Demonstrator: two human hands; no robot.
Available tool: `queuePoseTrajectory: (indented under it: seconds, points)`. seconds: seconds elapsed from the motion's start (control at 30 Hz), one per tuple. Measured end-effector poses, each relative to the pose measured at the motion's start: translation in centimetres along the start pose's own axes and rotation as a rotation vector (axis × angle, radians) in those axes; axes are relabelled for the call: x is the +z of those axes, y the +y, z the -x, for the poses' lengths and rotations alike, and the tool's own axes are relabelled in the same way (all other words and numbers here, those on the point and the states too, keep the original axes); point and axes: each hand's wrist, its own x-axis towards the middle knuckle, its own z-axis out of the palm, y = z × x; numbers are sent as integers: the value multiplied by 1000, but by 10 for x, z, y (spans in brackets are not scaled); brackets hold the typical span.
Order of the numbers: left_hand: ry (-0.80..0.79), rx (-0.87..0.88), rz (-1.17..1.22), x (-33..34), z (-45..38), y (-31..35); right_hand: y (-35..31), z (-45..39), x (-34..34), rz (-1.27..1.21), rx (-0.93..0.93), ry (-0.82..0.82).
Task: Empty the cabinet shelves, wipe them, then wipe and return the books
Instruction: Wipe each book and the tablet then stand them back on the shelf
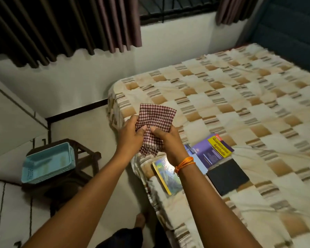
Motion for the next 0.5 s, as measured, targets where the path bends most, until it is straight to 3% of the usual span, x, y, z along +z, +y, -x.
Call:
queuePoseTrajectory:
  seconds: [0.2, 0.33, 0.5]
  points:
    - [-345, 81, -11, 58, -8, -23, 32, 2, -42, 45, 123, 168]
    - [-456, 29, -11, 98, -15, -40, 60, -2, -71, 148, 121, 370]
    - [-665, -41, -14, 150, -27, -77, 124, -3, -132, 257, 269, 596]
